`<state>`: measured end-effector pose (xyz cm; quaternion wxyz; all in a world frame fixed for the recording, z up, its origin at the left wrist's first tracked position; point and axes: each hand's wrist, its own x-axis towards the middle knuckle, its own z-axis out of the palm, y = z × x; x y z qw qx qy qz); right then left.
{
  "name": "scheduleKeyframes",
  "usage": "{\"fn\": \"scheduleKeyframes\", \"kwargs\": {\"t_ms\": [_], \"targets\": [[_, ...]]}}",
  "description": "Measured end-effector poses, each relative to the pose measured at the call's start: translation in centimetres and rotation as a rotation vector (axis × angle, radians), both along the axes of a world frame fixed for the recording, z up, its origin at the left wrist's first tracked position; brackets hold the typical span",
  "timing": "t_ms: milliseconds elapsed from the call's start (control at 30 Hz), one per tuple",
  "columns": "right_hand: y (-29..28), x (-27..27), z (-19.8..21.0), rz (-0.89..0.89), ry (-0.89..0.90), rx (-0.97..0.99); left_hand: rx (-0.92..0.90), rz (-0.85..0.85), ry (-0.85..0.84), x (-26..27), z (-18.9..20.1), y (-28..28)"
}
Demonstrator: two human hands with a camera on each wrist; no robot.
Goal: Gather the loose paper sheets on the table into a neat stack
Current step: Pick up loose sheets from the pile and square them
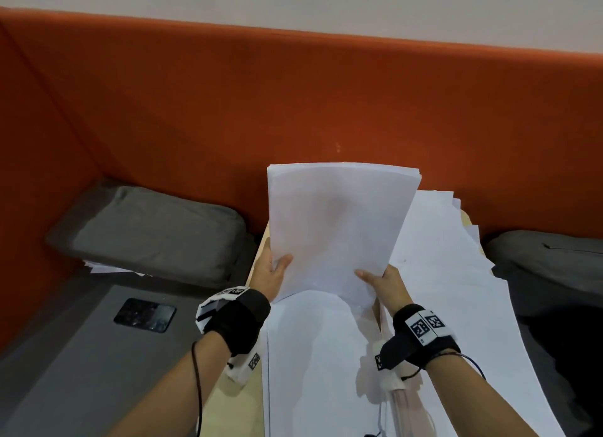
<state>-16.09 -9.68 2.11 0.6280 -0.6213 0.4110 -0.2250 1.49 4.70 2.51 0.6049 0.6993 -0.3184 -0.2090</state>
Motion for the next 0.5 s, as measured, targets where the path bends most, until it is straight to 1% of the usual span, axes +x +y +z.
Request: {"fn": "scheduleKeyframes", "kwargs": {"t_ms": [67,133,233,300,333,433,500], "targets": [[-0.1,-0.2,-1.4,0.039,0.089,0.009,0.12,-0.012,-0.009,-0.1,-1.8,0.4],[-0.4,-0.2,-2.3,0.048,0.154,-0.005,0.197,-0.013,-0.004,0.0,-3.1,0.6],[-0.7,0.2,-2.4,0.019,0.163,-0.069,0.269,0.049,-0.018,0.2,-2.9,0.3],[-1.1,0.8,-2.2,0.004,0.218,-0.099,0.316,0.087,0.002,0.4,-2.7,-0.1],[-1.3,1.0,-2.3,0.009,0.272,-0.077,0.357,0.092,0.019,0.5,-2.7,-0.3],[-0.9,1.2,-2.4,0.111,0.409,0.149,0.511,0.044,0.103,1.0,-3.5,-0.5],[-0.8,1.1,-3.0,0.136,0.434,0.178,0.532,0.022,0.12,1.1,-4.3,-0.1]]}}
